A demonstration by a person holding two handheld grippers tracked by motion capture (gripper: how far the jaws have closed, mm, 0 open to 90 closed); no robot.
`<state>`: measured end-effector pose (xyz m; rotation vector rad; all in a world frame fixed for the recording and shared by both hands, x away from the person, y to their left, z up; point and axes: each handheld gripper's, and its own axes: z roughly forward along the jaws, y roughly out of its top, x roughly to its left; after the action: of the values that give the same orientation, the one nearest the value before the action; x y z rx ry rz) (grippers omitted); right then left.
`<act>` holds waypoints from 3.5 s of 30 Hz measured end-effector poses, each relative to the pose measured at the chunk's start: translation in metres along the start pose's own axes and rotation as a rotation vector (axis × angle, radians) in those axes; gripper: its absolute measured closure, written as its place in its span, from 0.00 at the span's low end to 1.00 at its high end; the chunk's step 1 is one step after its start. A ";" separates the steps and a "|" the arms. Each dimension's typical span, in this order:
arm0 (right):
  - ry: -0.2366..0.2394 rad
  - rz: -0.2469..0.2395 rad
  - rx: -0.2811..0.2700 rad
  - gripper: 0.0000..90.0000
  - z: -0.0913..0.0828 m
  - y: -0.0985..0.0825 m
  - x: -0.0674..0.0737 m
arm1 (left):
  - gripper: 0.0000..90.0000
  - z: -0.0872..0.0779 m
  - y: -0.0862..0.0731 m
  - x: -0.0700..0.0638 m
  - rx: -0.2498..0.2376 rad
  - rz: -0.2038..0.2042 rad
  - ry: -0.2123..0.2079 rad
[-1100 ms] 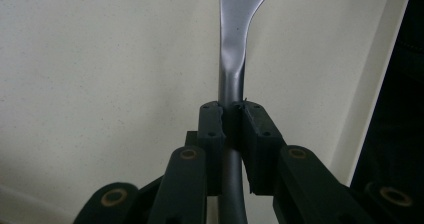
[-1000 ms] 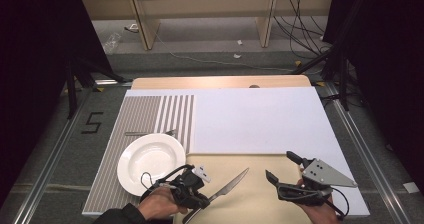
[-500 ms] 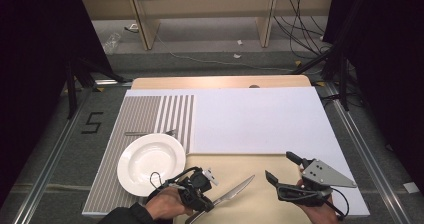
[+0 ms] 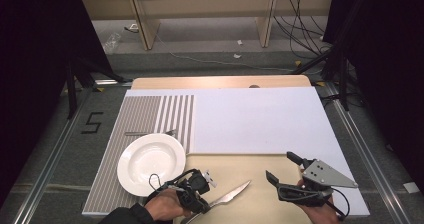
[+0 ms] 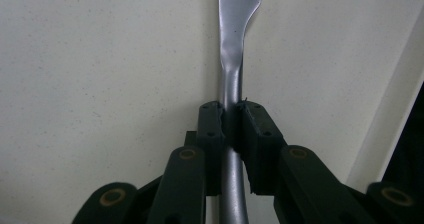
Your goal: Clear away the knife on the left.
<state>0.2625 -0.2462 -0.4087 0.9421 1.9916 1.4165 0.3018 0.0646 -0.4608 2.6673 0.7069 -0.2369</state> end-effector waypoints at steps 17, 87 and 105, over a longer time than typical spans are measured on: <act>-0.001 0.004 0.002 0.18 -0.001 0.000 0.000 | 0.46 -0.026 0.006 -0.020 -0.211 0.096 0.126; 0.004 -0.006 0.014 0.18 0.001 0.000 0.001 | 0.99 0.013 0.021 -0.012 -0.111 0.131 0.313; 0.007 -0.008 0.006 0.18 0.002 0.000 0.001 | 0.99 0.007 0.011 -0.004 -0.081 0.105 0.387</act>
<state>0.2633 -0.2441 -0.4096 0.9322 2.0030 1.4124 0.3034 0.0508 -0.4626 2.6867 0.6656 0.3375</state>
